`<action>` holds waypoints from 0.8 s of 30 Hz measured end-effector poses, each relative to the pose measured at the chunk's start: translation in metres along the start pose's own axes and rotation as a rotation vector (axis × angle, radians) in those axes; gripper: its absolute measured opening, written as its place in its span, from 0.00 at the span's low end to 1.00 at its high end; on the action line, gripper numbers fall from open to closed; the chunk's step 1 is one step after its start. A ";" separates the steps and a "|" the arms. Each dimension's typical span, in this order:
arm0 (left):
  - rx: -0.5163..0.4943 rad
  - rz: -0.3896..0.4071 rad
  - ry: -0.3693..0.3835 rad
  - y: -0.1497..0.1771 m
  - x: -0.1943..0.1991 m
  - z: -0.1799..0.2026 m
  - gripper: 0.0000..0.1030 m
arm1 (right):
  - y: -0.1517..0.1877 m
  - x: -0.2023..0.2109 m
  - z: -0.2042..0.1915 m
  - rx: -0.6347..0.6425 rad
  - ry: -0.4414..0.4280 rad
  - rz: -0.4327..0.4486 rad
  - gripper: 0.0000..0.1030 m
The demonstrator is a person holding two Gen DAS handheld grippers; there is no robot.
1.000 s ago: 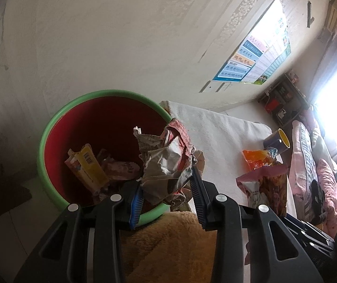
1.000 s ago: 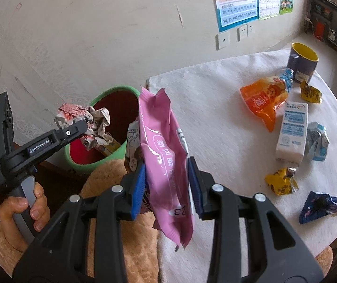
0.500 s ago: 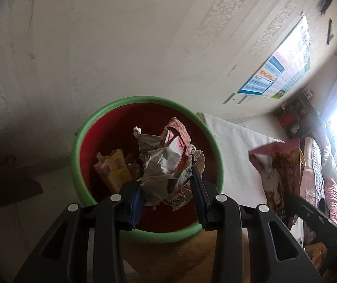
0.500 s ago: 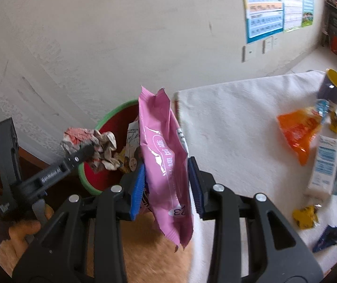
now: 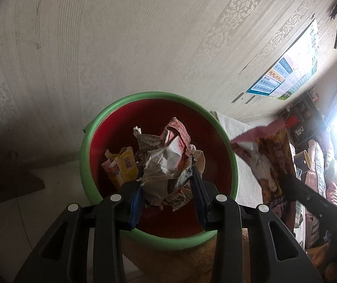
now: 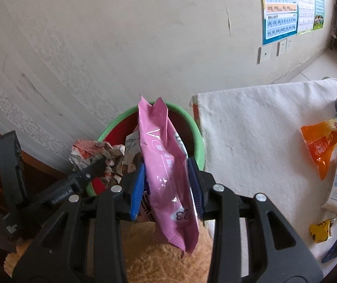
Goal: Collect trash
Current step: 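Open both grippers over the red bucket to drop both items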
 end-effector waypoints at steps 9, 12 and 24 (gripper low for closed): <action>0.006 -0.014 -0.005 0.000 -0.005 -0.004 0.34 | -0.014 -0.002 -0.011 0.018 -0.012 0.024 0.35; 0.007 -0.015 -0.010 0.001 -0.006 -0.005 0.36 | -0.015 -0.001 -0.012 0.012 -0.021 0.033 0.37; 0.041 -0.005 -0.027 0.000 0.000 -0.006 0.67 | -0.013 0.015 0.002 -0.062 -0.038 0.061 0.64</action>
Point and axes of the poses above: each gripper's, at about its wrist camera, not at the fingertips, and x roughly against the way its jaws point, z to its right, y to its underside, the point moved 8 cm from there along -x, roughly the way its jaws point, and after that the axes turned 5 degrees about y, right-handed, at the moved point
